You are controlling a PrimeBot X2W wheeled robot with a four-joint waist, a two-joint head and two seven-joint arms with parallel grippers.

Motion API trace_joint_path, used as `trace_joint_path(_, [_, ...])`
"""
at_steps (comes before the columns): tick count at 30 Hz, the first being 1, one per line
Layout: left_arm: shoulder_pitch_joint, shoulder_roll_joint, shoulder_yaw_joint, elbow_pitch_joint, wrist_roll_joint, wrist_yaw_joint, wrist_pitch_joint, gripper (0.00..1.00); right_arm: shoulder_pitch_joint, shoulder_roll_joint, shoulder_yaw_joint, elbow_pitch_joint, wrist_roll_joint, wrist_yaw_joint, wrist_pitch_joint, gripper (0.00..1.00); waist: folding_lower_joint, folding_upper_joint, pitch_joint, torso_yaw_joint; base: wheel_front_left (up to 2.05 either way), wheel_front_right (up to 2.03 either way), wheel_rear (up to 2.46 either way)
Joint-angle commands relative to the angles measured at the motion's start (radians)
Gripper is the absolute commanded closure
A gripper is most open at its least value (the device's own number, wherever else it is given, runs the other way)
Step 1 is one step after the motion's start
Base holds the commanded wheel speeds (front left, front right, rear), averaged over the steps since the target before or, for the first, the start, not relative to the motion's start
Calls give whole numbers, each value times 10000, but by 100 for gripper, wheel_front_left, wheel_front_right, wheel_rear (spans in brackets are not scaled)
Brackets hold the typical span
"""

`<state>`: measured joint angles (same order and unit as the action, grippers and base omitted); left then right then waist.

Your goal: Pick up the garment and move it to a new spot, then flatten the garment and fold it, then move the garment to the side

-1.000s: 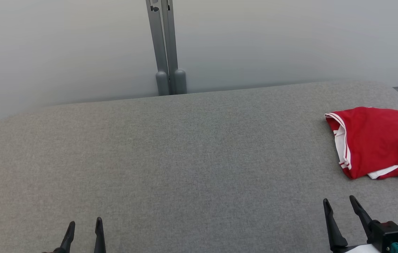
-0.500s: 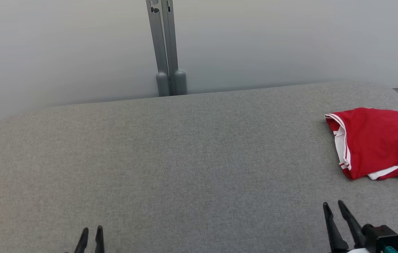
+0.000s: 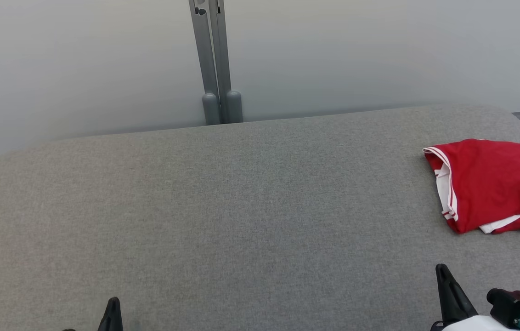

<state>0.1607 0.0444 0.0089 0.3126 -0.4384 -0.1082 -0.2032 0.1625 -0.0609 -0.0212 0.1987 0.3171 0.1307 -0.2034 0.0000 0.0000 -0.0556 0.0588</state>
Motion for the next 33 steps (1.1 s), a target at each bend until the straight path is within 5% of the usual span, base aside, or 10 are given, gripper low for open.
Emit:
trace_joint_path(1, [-338, 23, 87, -193, -439, -38, 80, 100, -319, -29, -71, -116, 493, 0, 92, 100, 0, 0, 8, -9, 0, 0, 0])
trace_joint_path(33, [-1322, 47, 473, -416, -4967, -122, 1317, 100, -1310, 22, -426, 100, 5471, 1, 1330, 100, 0, 0, 173, -173, 0, 0, 0])
